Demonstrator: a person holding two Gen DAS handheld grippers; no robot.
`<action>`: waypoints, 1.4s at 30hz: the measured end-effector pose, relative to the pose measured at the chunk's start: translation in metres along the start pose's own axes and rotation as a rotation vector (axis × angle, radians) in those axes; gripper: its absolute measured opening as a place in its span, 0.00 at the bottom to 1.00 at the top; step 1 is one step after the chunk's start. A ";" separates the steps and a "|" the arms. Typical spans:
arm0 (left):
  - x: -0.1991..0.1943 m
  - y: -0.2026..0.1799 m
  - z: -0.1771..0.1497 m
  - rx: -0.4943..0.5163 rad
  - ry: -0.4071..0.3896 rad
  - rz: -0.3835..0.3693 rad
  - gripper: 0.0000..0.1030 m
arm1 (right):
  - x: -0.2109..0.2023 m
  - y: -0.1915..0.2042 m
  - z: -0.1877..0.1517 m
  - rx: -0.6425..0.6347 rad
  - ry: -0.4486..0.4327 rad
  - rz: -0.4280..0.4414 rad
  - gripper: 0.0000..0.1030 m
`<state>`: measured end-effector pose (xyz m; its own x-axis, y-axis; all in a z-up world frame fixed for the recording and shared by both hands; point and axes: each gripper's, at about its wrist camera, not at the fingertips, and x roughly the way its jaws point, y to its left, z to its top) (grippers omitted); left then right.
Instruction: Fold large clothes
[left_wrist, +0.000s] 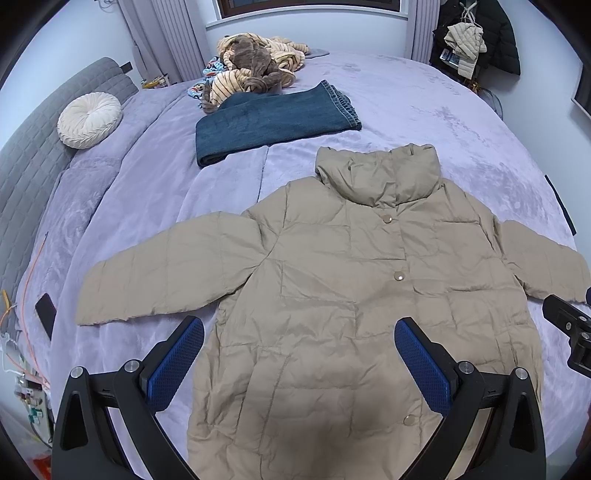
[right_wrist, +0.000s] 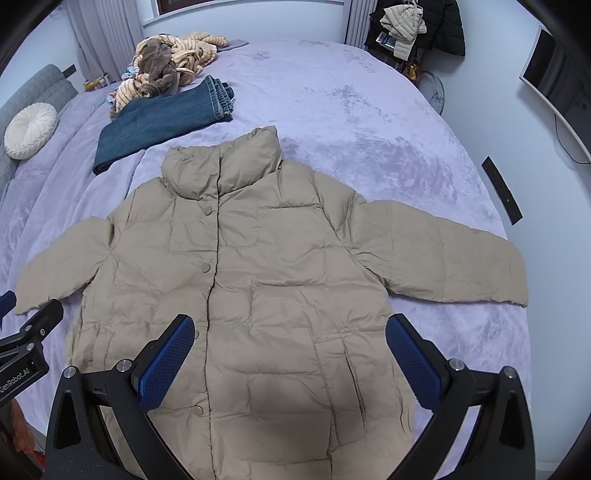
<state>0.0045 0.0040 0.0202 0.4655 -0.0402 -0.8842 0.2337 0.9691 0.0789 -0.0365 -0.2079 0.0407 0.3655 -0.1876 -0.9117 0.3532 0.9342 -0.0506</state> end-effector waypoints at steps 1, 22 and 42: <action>0.000 0.000 0.000 0.000 0.000 0.000 1.00 | 0.000 0.000 0.000 0.000 0.000 0.001 1.00; 0.001 0.004 0.000 -0.005 -0.003 0.005 1.00 | 0.000 0.000 0.001 -0.002 -0.003 0.000 1.00; 0.000 0.005 0.001 -0.004 0.000 0.004 1.00 | -0.001 0.001 0.001 -0.003 -0.004 -0.003 1.00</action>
<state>0.0064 0.0089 0.0205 0.4662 -0.0366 -0.8839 0.2285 0.9702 0.0803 -0.0354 -0.2072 0.0420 0.3676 -0.1914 -0.9101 0.3517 0.9345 -0.0545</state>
